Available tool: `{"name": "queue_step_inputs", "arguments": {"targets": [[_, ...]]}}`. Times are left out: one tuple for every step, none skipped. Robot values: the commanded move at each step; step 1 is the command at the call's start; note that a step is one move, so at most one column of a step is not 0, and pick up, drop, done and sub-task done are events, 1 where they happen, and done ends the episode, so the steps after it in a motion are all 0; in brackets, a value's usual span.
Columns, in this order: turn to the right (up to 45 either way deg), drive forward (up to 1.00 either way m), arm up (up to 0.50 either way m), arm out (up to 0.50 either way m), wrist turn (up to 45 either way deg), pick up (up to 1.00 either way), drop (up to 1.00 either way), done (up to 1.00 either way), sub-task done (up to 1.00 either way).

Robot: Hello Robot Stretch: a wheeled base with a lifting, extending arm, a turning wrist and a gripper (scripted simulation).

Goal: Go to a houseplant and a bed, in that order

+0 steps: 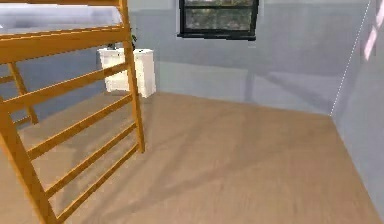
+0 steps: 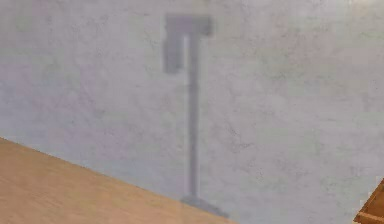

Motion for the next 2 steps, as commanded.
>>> {"name": "queue_step_inputs", "arguments": {"targets": [[3.0,0.0,0.0,0.0,0.0,0.0,0.0,0.0,0.0],[0.0,1.0,0.0,0.0,0.0,0.0,0.0,0.0,0.0]]}}
